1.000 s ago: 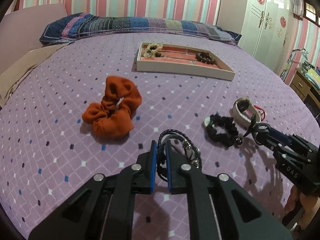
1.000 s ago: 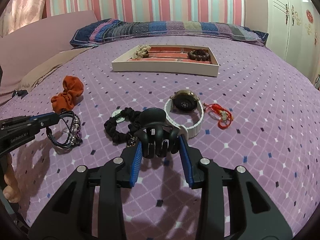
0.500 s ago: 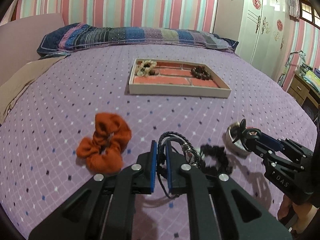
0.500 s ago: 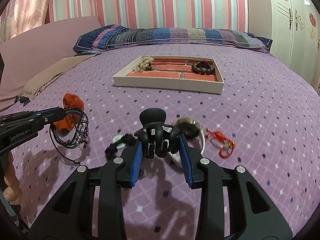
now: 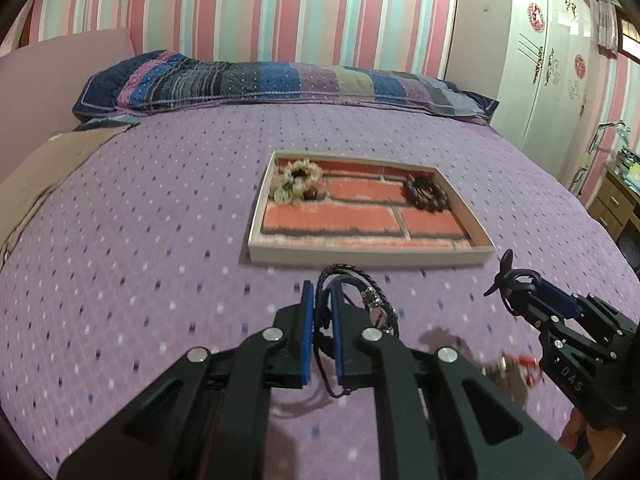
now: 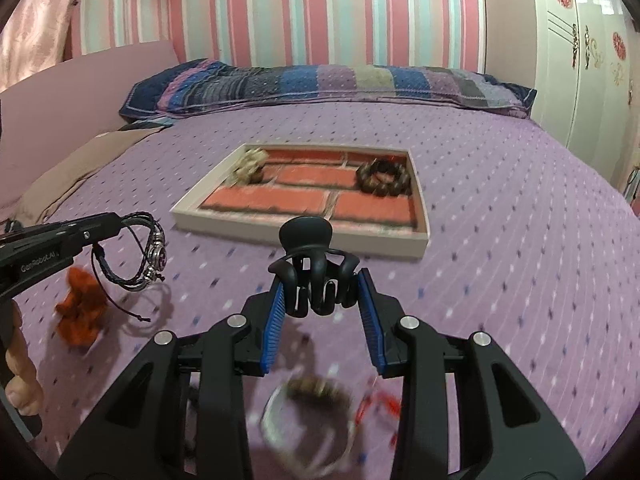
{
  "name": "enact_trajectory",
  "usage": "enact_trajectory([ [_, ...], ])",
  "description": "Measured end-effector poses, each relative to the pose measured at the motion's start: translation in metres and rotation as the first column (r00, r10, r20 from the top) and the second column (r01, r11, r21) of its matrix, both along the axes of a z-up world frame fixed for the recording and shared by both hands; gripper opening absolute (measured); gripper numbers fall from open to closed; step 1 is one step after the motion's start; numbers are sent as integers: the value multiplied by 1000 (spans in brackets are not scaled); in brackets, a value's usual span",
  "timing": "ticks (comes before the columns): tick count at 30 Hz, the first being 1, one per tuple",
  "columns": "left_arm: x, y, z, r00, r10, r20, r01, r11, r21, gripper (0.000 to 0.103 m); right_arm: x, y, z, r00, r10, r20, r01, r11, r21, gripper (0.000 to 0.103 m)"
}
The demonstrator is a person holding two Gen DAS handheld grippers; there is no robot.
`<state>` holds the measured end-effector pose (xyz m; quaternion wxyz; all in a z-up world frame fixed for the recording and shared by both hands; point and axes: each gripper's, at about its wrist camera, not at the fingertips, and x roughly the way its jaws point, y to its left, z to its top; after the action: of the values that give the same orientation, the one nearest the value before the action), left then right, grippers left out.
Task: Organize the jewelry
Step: 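Carry braided bracelet with left gripper while right gripper carries claw clip to tray, then open left gripper to drop bracelet in tray while right gripper releases claw clip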
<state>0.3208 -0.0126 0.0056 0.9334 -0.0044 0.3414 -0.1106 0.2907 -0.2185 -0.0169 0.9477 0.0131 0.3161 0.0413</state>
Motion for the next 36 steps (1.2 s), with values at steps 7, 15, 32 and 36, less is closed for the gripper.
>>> enact_trajectory([
  [7, 74, -23, 4, 999, 38, -10, -38, 999, 24, 9, 80, -15, 4, 999, -48, -22, 47, 998, -46, 36],
  [15, 158, -46, -32, 991, 92, -93, -82, 990, 114, 9, 173, -30, -19, 987, -106, -123, 93, 990, -110, 36],
  [32, 245, -45, -88, 960, 160, -230, -120, 977, 178, 9, 248, -52, -53, 967, -123, -222, 109, 991, -77, 36],
  [36, 247, -45, -90, 958, 162, -235, -122, 977, 177, 9, 249, -53, -54, 969, -110, -220, 97, 993, -71, 36],
])
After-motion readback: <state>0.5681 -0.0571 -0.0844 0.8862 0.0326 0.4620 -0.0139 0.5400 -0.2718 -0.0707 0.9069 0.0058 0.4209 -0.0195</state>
